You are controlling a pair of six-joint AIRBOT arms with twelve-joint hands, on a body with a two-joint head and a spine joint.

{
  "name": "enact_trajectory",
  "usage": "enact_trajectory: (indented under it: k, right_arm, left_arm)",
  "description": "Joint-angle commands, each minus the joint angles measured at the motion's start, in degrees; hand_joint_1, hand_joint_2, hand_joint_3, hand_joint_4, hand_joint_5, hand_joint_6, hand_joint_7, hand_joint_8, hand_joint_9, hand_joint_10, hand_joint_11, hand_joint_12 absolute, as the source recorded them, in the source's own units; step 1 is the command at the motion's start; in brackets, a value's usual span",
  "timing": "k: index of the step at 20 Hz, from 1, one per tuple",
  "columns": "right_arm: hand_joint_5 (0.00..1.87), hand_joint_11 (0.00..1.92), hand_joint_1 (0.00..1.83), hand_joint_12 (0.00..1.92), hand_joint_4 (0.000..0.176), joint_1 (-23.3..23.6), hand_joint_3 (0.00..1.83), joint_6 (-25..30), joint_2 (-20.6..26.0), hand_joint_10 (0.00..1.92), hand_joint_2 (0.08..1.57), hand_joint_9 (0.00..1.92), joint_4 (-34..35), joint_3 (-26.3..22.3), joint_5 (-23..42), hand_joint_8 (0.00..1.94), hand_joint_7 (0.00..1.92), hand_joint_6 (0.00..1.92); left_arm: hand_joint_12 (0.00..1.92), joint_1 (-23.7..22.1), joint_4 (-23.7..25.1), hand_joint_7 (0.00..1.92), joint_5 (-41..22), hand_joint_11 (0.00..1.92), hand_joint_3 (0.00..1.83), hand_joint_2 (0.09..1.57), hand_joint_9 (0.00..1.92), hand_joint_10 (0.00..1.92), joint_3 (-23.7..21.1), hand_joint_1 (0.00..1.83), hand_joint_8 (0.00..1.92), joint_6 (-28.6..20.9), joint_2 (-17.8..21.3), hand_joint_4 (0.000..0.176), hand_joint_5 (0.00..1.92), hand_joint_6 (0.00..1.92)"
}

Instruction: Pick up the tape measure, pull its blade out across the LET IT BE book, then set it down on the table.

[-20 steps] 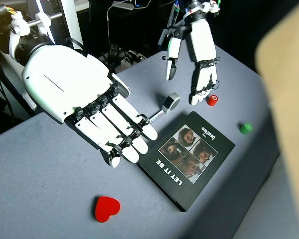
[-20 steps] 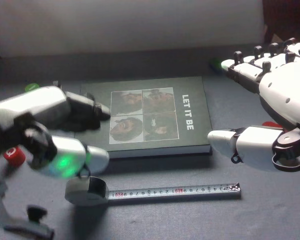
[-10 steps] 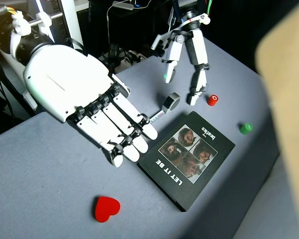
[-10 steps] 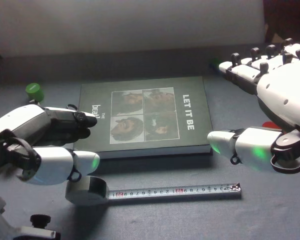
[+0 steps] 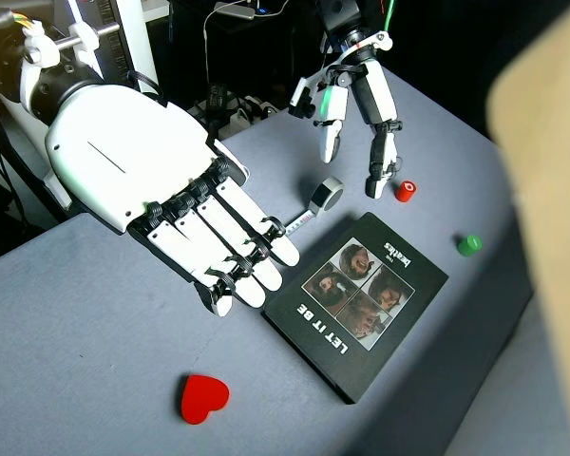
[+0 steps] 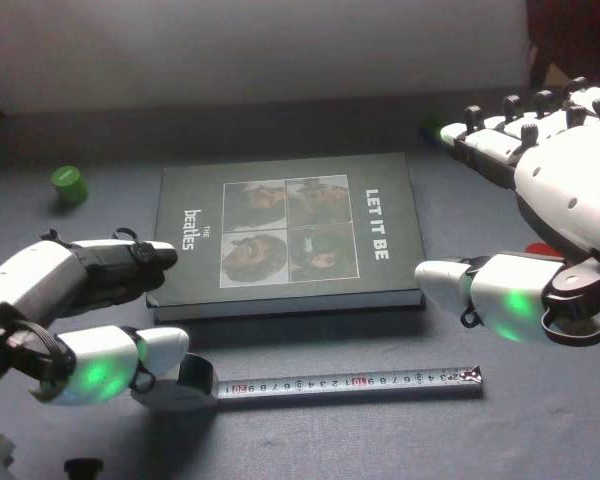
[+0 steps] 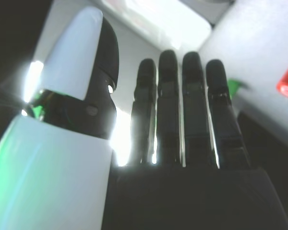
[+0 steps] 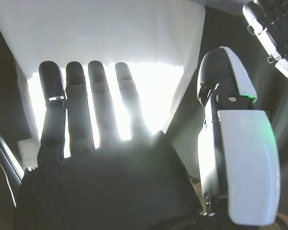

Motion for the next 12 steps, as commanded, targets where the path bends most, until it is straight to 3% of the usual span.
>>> enact_trajectory:
  k: [1, 7, 12]
  right_arm:
    - [0.14, 0.00, 0.18, 1.03, 0.041, 0.3, 0.00, 0.2, 0.3, 0.00, 1.13, 0.23, -5.3, -0.2, 1.4, 0.00, 0.20, 0.00]
    - [0.14, 0.02, 0.18, 1.03, 0.042, 0.3, 0.00, 0.4, 0.3, 0.00, 1.14, 0.24, -5.3, -0.2, 1.3, 0.00, 0.20, 0.00]
    - [0.14, 0.02, 0.19, 1.04, 0.042, 0.4, 0.00, 0.6, 0.3, 0.01, 1.13, 0.24, -5.3, -0.2, 0.9, 0.00, 0.20, 0.00]
  left_arm:
    - [0.74, -0.2, 2.8, 0.52, -6.4, 0.07, 0.00, 1.13, 0.44, 0.00, 0.1, 1.06, 0.00, -0.8, -0.2, 0.000, 0.47, 0.00]
    - [0.75, 2.8, 4.1, 0.53, -6.5, 0.10, 0.00, 1.13, 0.46, 0.00, 0.2, 1.07, 0.01, -2.7, -2.5, 0.000, 0.50, 0.01]
    - [0.74, 4.3, 6.1, 0.50, -2.1, 0.09, 0.00, 1.13, 0.44, 0.00, 2.6, 1.07, 0.00, -8.2, -3.4, 0.000, 0.46, 0.00]
